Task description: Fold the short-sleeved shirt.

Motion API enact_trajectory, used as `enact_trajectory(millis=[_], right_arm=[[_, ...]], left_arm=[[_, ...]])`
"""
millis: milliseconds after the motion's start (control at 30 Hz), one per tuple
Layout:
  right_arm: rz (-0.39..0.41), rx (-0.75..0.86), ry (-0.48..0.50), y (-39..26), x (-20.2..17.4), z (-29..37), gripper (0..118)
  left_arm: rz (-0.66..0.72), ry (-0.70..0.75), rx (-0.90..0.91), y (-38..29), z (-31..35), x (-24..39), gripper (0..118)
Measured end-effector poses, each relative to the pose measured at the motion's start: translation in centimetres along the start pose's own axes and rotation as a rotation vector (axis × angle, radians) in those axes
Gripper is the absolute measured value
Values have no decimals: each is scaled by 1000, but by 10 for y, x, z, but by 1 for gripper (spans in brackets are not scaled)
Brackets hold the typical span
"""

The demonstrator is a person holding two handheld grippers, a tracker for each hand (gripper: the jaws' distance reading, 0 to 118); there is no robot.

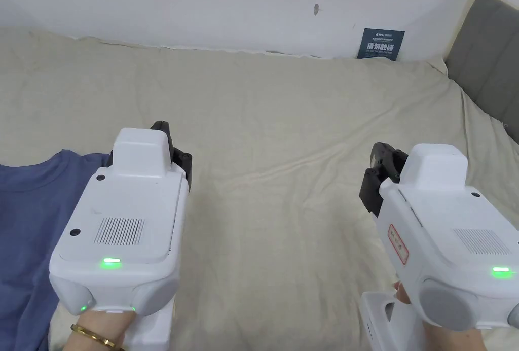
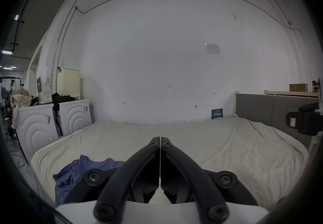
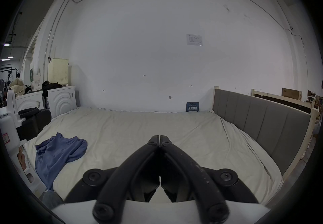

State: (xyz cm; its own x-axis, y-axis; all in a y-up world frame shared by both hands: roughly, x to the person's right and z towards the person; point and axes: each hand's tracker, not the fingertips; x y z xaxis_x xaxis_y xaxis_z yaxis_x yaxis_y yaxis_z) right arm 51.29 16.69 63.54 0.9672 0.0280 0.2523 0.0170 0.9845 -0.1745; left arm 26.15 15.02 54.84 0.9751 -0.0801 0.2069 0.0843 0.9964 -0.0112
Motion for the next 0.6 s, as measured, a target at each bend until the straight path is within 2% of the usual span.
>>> enact_trajectory(millis=[400, 600], right_arm=[[8, -7, 9, 1, 1, -1, 1], [34, 4, 86, 8, -27, -11, 1]], left_arm=[[5, 1, 0, 0, 1, -2, 0], [8, 83, -1, 0, 8, -31, 0]])
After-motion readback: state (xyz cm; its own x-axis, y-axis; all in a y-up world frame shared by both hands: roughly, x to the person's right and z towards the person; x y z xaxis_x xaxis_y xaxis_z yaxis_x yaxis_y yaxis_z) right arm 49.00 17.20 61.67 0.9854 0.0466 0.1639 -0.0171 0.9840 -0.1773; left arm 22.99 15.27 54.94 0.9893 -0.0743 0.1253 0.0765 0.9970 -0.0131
